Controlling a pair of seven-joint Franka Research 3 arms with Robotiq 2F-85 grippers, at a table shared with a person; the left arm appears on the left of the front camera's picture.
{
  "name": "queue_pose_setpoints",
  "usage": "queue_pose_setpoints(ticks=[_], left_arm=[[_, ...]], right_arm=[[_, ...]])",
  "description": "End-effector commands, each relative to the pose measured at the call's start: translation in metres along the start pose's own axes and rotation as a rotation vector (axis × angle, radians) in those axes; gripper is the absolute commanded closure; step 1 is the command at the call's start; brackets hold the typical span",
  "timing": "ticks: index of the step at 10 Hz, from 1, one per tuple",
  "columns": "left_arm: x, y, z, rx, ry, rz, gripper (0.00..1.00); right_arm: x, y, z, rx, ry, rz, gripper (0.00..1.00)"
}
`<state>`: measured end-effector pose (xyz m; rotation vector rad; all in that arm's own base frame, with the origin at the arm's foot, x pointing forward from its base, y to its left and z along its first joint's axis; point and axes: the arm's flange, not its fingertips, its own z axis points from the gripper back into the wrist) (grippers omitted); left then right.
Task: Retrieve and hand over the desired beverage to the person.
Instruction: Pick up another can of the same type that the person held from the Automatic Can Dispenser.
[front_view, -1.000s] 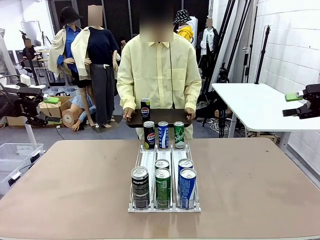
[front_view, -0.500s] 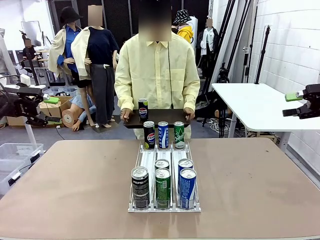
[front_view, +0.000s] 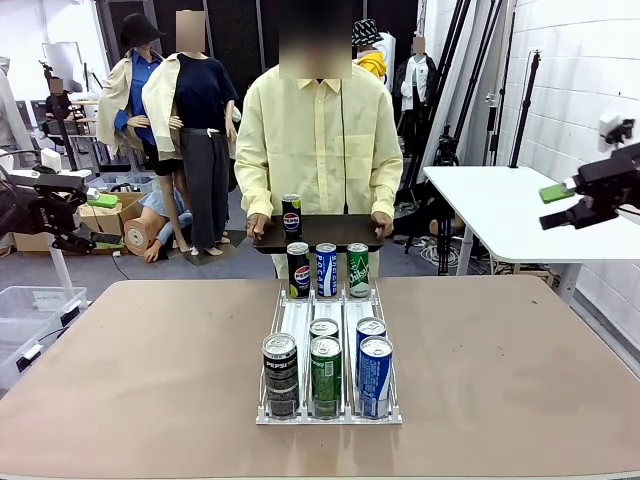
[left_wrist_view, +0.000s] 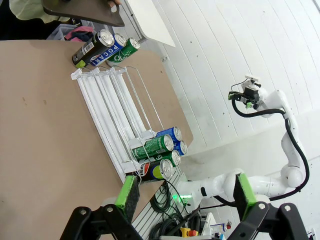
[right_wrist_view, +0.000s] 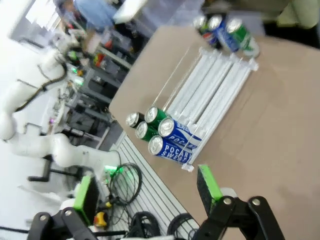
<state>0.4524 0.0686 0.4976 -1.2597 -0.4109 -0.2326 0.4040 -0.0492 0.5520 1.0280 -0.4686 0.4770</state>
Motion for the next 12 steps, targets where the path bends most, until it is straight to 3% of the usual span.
queue_pose_setpoints(ticks=[1,8,12], left_arm=[[0.001,0.000,0.001,0.003,-0.008,-0.001,0.00],[0.001,0.000,0.001,0.003,-0.008,-0.001,0.00],[0.001,0.000,0.001,0.003,-0.008,-0.001,0.00]], right_arm=[[0.016,0.024,-0.024,-0.110,0.106,-0.005,0.00],[-0.001,0.070,-0.136,-0.337,0.250,-0.028,0.00],[-0.005,0.090,-0.201,-0.472,0.387,-0.011,0.00]])
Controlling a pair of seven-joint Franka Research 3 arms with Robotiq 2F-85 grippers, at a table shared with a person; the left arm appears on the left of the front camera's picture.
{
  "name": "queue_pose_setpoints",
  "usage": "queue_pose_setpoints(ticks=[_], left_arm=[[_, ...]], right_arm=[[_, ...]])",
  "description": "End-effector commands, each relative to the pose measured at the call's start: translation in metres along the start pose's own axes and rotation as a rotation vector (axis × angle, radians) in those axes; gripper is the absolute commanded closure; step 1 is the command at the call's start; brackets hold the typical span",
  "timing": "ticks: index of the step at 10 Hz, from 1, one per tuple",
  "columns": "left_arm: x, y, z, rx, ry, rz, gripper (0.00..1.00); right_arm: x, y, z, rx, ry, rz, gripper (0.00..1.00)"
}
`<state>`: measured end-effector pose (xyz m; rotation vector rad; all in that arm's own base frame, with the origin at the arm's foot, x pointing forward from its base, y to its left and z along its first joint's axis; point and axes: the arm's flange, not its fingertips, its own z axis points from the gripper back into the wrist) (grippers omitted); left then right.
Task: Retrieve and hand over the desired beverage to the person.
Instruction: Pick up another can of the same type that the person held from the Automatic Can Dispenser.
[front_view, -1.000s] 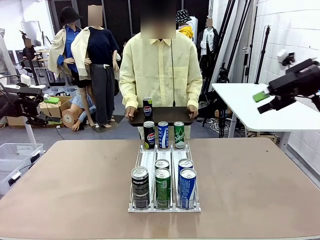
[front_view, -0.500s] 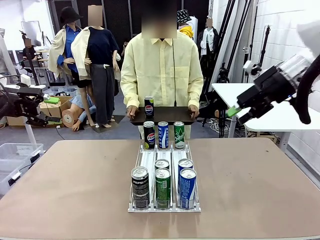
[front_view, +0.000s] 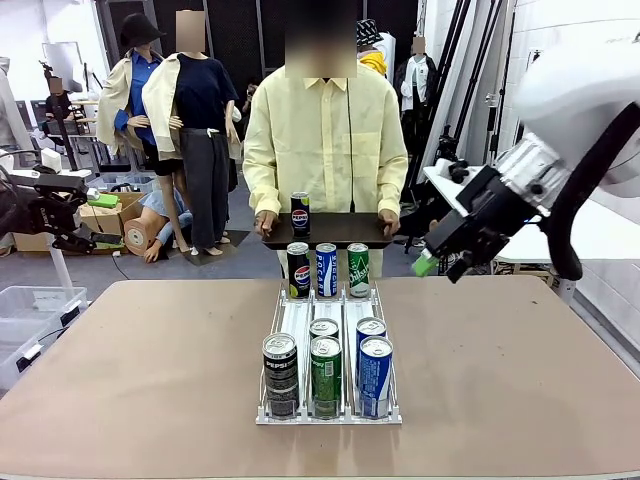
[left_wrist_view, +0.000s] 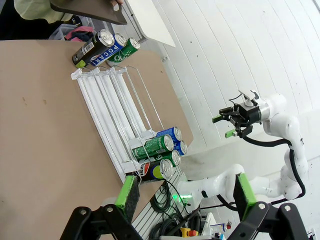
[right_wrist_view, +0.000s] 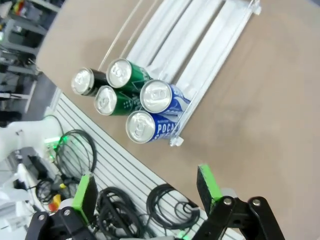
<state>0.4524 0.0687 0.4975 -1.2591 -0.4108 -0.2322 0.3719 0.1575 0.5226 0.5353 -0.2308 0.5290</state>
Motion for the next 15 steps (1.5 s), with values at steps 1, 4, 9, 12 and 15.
queue_pose_setpoints(ticks=[1,4,9,12,15], left_arm=[[0.001,0.000,0.001,0.002,-0.008,-0.001,0.00],[0.001,0.000,0.001,0.002,-0.008,-0.001,0.00],[0.001,0.000,0.001,0.002,-0.008,-0.001,0.00],[0.001,0.000,0.001,0.002,-0.008,-0.001,0.00],[0.001,0.000,0.001,0.002,-0.008,-0.001,0.00]], right_arm=[[0.014,0.011,-0.014,-0.098,0.041,-0.017,0.00],[0.031,0.031,-0.048,-0.208,0.081,-0.011,0.00],[0.041,0.054,-0.096,-0.218,0.161,-0.001,0.00],[0.033,0.070,-0.113,-0.231,0.248,0.029,0.00],[0.023,0.072,-0.132,-0.281,0.288,0.017,0.00]])
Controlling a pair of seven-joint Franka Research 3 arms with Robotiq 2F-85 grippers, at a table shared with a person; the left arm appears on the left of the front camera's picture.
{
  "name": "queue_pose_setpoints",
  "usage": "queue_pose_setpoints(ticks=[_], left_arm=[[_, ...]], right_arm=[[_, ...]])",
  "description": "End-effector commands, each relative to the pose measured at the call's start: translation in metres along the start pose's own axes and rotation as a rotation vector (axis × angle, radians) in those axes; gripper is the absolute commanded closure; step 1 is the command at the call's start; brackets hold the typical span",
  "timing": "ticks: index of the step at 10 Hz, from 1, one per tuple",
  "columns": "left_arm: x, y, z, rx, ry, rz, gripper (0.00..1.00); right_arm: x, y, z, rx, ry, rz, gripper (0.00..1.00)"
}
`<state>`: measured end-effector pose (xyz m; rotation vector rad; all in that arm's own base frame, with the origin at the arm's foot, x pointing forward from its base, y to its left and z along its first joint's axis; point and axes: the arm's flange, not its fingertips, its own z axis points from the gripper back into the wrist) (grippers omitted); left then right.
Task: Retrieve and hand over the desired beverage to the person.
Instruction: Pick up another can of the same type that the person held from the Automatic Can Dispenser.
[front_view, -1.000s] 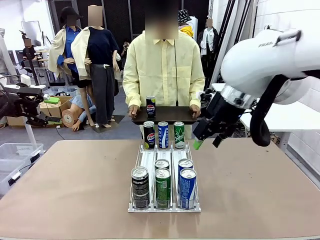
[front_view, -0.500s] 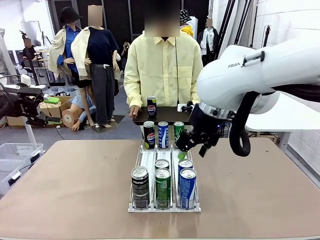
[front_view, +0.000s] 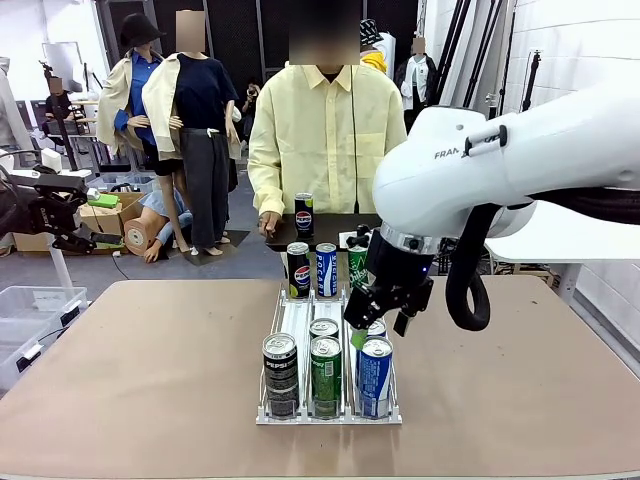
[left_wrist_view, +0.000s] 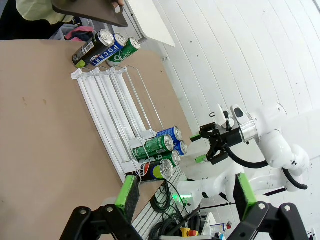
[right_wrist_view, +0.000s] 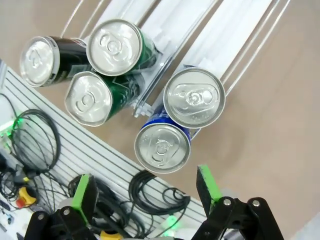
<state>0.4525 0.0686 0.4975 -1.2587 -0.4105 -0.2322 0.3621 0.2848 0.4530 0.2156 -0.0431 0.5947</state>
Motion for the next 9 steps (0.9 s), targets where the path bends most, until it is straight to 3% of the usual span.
queue_pose_setpoints(ticks=[1,9], left_arm=[[0.001,0.000,0.002,0.002,-0.008,-0.001,0.00],[0.001,0.000,0.002,0.002,-0.008,-0.001,0.00]], right_arm=[[0.004,0.007,-0.011,-0.048,0.005,-0.029,0.00],[0.013,0.006,-0.038,-0.154,-0.031,-0.120,0.00]])
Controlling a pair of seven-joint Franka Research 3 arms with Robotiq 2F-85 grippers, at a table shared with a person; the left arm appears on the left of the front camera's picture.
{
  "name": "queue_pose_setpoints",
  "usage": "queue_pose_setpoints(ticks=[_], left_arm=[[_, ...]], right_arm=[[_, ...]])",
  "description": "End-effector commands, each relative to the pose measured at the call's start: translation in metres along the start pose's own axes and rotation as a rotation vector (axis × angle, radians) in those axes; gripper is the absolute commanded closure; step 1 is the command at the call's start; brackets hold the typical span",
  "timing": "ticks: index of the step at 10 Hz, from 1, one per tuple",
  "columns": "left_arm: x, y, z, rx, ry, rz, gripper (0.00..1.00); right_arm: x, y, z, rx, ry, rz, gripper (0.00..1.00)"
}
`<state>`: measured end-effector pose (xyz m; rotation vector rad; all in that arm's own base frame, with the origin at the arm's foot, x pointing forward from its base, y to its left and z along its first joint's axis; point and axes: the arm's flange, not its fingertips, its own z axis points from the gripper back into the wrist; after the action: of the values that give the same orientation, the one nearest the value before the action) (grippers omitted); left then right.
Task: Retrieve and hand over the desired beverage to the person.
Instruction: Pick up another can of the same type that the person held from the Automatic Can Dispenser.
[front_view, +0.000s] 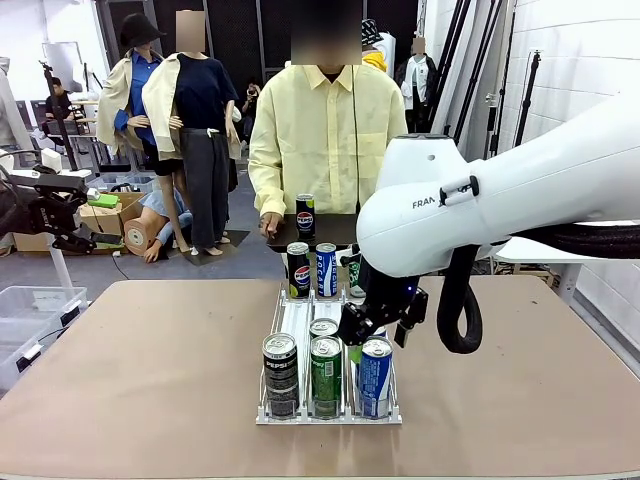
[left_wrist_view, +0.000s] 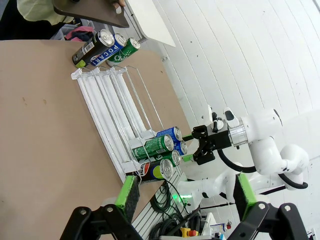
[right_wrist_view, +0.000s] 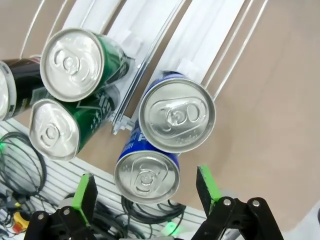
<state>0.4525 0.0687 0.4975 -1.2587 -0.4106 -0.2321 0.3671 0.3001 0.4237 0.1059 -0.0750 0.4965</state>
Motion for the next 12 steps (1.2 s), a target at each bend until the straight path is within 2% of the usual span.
queue_pose_setpoints(ticks=[1,10,12], left_arm=[[0.001,0.000,0.001,0.002,-0.008,-0.001,0.00],[0.001,0.000,0.001,0.002,-0.008,-0.001,0.00],[0.001,0.000,0.001,0.002,-0.008,-0.001,0.00]], right_arm=[[0.004,0.002,-0.009,-0.037,-0.019,-0.033,0.00],[0.010,0.002,-0.020,-0.031,0.005,-0.038,0.00],[0.011,0.000,-0.020,-0.026,0.003,-0.043,0.05]])
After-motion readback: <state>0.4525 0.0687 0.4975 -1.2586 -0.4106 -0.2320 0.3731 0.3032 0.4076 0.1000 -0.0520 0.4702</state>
